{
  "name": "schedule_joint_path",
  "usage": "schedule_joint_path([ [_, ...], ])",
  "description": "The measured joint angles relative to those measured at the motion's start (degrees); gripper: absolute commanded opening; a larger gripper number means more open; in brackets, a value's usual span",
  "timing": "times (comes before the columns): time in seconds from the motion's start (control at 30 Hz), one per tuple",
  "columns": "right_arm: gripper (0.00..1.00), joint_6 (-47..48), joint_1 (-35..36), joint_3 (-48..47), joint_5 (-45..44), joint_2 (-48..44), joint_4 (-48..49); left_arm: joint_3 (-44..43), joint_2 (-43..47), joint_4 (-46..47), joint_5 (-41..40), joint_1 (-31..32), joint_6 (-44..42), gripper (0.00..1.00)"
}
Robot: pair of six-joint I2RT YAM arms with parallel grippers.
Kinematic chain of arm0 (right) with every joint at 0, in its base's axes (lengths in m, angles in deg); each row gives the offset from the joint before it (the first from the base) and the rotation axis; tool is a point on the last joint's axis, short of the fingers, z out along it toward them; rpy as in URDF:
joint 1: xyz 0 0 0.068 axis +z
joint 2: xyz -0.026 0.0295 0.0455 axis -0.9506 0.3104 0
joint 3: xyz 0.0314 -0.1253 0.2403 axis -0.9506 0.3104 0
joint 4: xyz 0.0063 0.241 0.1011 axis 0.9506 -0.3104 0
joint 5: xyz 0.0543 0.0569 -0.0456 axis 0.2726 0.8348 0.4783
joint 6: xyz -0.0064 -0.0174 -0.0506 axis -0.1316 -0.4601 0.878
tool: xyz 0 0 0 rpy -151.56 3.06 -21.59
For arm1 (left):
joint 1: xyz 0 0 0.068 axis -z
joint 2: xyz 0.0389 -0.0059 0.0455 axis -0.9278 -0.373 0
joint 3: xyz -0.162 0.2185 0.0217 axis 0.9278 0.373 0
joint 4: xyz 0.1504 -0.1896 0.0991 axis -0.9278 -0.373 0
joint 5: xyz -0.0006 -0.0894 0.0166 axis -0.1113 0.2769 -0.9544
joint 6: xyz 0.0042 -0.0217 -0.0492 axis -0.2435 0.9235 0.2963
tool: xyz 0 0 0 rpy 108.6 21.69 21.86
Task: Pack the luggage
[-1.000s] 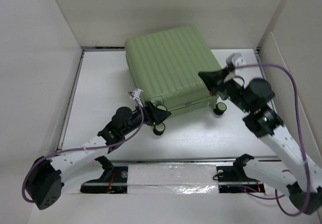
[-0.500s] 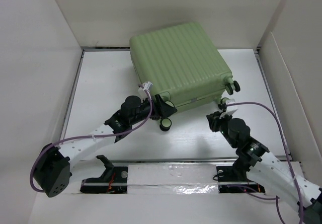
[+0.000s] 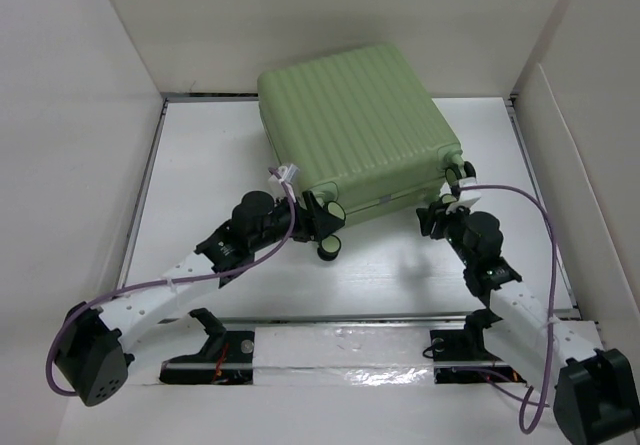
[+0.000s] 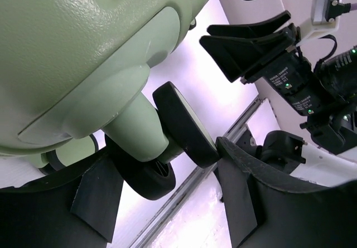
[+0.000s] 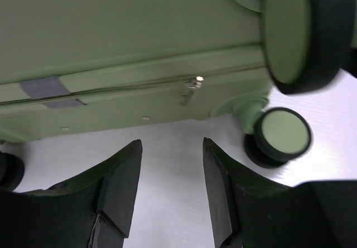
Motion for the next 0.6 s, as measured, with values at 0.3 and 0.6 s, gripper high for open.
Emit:
schedule_joint_path([
  [0.3,0.55,1.86,-1.05,-2.03,1.46,12.76,6.73,0.0,3.89,-3.89,1.11,0.42,-3.85,0.0],
  [0.6,0.63,2.67,-1.77,-2.01,-1.46,14.56,11.02,0.02,9.77,-6.54,1.99,1.07,-6.4,0.0],
])
